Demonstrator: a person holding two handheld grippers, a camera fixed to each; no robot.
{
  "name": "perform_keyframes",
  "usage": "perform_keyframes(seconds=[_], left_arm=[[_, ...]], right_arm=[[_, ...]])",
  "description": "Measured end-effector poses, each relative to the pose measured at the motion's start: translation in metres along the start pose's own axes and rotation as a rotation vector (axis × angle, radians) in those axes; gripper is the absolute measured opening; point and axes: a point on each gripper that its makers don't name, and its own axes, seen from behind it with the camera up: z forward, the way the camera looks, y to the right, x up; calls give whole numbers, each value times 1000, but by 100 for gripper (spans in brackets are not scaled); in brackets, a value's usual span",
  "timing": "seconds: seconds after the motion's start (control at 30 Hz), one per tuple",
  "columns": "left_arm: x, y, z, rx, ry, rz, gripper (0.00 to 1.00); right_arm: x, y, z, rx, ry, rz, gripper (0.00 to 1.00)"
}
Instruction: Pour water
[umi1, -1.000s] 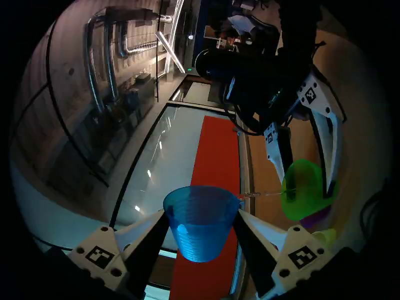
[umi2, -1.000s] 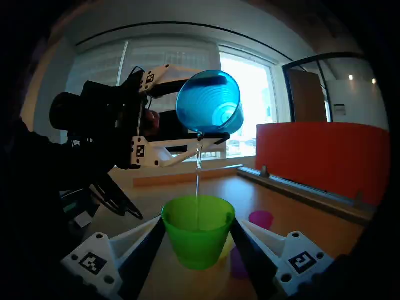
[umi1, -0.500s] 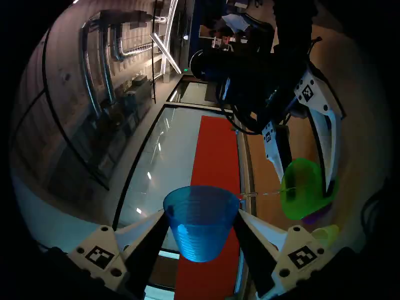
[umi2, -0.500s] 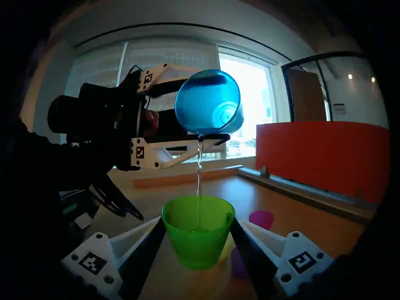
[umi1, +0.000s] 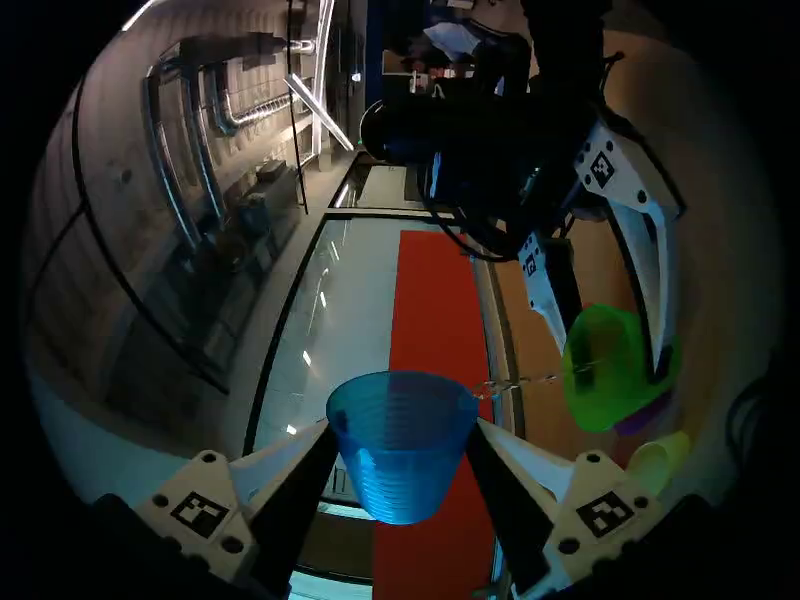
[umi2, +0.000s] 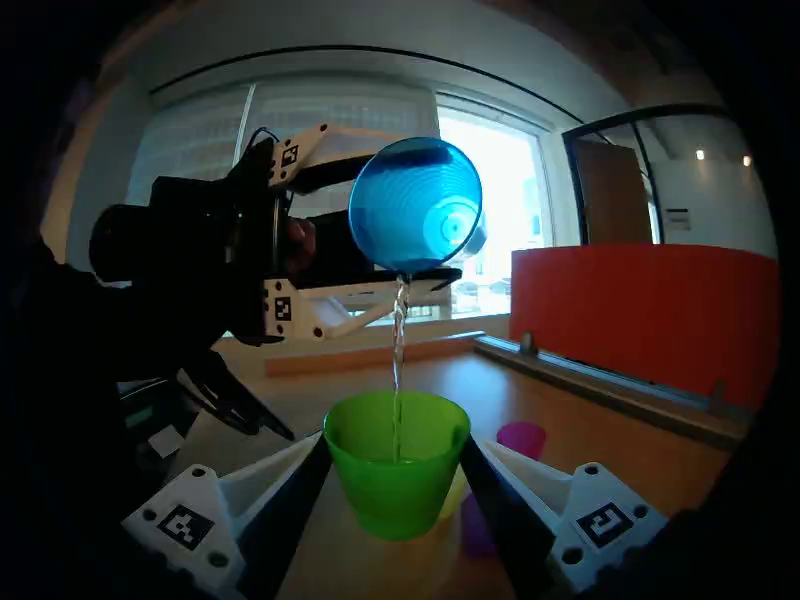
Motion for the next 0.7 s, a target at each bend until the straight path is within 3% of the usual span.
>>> perform_keyframes(seconds=[0.7], left_arm=[[9, 7, -7, 3, 0, 53, 84]], right_arm=[[2, 1, -1, -5, 3, 2, 90]])
